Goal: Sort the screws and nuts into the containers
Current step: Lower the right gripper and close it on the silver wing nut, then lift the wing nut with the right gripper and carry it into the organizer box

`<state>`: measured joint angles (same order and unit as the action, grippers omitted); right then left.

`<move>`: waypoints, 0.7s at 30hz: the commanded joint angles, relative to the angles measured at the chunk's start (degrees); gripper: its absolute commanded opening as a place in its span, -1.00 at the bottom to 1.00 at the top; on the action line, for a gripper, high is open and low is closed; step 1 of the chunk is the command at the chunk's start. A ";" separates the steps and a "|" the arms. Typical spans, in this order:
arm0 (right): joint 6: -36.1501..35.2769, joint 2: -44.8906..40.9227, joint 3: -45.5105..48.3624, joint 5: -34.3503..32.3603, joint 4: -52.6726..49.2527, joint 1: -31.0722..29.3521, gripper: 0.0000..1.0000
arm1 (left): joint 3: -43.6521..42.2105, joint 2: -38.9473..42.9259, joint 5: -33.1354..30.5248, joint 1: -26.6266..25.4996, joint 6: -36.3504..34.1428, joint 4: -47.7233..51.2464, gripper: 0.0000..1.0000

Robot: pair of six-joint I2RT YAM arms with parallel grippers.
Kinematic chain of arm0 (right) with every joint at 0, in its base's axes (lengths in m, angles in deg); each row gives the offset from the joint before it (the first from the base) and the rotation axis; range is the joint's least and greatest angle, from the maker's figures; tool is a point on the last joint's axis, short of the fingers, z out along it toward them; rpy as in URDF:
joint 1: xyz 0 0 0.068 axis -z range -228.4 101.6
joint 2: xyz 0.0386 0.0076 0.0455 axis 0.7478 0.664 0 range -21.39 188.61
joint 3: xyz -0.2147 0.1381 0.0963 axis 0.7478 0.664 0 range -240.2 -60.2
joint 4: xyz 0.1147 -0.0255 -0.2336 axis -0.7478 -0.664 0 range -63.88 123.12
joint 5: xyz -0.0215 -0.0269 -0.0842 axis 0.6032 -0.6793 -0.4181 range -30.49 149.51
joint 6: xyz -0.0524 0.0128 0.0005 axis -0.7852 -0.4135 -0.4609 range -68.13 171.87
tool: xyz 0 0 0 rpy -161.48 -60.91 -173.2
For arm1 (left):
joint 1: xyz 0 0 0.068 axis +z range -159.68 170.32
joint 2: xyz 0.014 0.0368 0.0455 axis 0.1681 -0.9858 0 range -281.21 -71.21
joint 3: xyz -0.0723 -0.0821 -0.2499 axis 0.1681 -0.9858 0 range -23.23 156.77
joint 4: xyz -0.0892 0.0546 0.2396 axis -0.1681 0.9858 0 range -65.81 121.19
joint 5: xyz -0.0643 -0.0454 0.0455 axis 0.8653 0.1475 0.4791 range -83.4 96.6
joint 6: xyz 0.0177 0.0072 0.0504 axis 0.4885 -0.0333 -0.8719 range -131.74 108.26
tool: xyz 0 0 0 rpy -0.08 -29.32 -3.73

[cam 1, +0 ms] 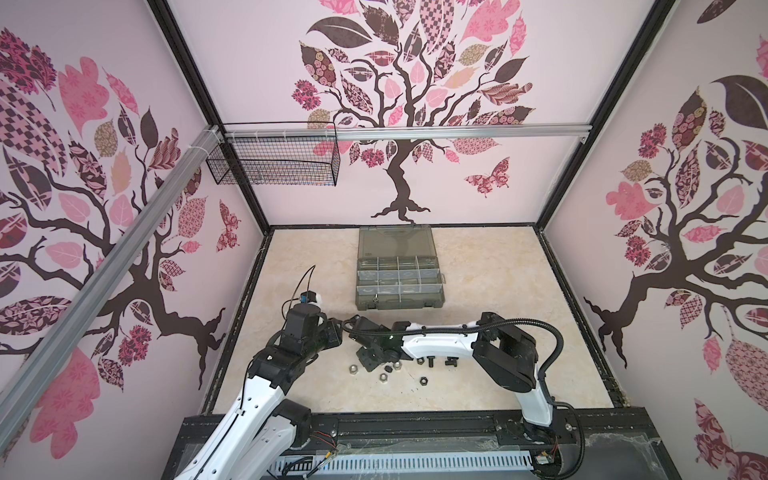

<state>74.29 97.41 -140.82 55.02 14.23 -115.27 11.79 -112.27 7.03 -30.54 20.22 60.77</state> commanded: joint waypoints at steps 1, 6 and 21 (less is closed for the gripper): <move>-0.53 2.74 -0.55 -0.69 -1.56 -0.36 -0.55 | -0.67 0.67 -0.10 0.30 0.34 -0.33 -0.23; -1.22 1.39 -1.47 -1.42 -2.11 -0.23 -0.59 | -0.94 1.37 0.10 0.35 0.50 -0.19 -0.23; -6.74 -6.03 -7.30 -1.24 -3.08 9.73 -0.60 | -0.58 3.07 0.60 0.30 1.17 0.58 -0.23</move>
<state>70.38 97.11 -143.79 54.80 11.93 -108.34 11.79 -110.08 7.14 -30.54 21.29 60.90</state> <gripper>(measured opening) 0.202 0.386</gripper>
